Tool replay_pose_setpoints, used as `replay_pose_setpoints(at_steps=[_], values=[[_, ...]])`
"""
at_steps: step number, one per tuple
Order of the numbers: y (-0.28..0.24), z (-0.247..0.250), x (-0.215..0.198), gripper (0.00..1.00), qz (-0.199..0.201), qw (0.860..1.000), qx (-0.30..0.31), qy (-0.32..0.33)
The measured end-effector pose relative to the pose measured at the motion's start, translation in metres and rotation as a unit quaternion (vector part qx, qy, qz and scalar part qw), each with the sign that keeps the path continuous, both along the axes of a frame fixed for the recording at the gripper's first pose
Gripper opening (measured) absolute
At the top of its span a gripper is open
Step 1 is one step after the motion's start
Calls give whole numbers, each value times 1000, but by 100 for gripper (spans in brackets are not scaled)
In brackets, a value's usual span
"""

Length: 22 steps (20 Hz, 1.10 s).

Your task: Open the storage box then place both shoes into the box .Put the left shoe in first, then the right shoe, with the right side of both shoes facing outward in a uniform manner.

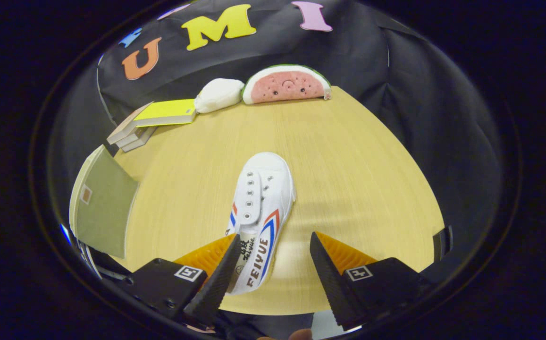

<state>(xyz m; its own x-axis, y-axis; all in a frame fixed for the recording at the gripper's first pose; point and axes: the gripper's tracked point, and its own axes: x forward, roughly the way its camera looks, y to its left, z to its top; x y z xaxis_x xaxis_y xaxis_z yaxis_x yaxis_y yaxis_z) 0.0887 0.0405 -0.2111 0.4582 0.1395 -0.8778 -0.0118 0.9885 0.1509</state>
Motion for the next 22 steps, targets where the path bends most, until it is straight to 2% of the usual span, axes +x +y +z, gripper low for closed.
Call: replay_pose_setpoints(at_steps=[5,7,9,10,12,15,16,22], values=[[5,-22,10,94,7,1000,4,27],[6,-25,12,90,7,999,11,33],[12,-29,10,80,9,999,31,42],[18,-27,10,67,8,998,50,44],[14,-30,8,40,-1,998,49,48],[8,-27,10,21,-18,998,48,41],[8,-26,9,8,-21,998,51,41],[5,-14,10,5,-38,995,82,35]])
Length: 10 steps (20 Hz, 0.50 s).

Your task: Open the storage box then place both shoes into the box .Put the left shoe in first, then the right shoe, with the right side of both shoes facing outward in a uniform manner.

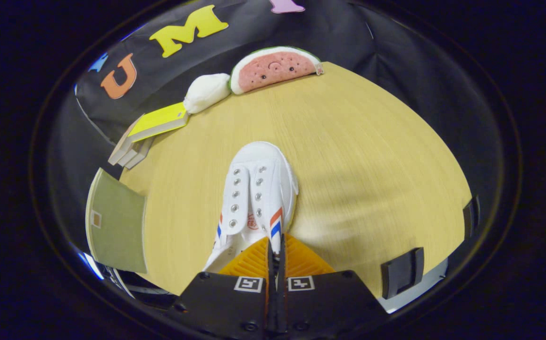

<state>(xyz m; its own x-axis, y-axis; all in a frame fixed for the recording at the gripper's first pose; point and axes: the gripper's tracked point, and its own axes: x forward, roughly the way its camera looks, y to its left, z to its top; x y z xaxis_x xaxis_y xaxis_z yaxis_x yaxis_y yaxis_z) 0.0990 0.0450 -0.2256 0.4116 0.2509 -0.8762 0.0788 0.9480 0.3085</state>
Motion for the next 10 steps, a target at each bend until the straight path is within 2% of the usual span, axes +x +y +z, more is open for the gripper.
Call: replay_pose_setpoints(at_steps=[5,10], values=[[-1,31,7,6,2,999,3,-39],[42,107,-3,5,32,996,1,-85]])
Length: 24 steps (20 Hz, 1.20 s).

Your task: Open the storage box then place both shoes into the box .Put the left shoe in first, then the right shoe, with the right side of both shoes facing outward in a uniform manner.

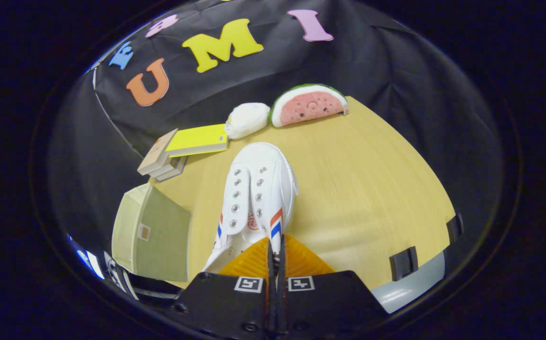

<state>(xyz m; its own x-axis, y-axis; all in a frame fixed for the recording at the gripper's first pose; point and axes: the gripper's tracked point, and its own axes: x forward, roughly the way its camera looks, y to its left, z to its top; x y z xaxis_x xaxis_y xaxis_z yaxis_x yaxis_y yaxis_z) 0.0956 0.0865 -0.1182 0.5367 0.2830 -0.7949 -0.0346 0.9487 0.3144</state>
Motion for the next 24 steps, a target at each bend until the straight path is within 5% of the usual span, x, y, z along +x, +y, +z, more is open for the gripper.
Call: replay_pose_setpoints(at_steps=[9,16,24], values=[[185,92,-16,6,67,996,40,-42],[276,51,-35,6,53,997,49,-17],[275,-12,-37,5,23,999,-23,23]])
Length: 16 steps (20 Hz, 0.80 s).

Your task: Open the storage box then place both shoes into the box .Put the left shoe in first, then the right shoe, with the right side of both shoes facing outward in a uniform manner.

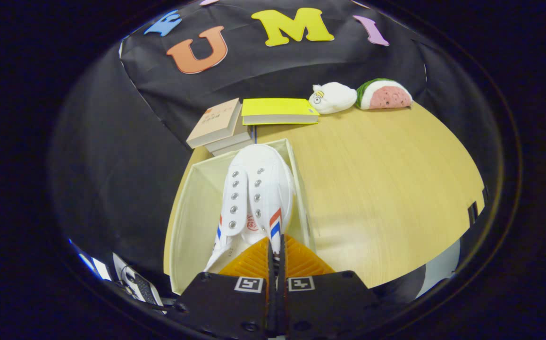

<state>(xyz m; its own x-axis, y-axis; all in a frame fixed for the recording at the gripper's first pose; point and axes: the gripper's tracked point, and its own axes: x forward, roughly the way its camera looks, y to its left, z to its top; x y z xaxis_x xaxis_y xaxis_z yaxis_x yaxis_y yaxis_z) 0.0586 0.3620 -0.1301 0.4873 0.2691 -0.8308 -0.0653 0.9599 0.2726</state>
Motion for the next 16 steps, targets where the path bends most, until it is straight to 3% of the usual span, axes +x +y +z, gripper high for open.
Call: replay_pose_setpoints(at_steps=[7,12,13,15,16], values=[[10,-16,-11,8,2,1000,-4,19],[13,-12,-9,27,17,1000,-7,7],[12,-4,-8,27,22,1000,-8,-3],[16,10,-6,39,39,999,4,-27],[15,18,-5,59,50,998,7,-46]])
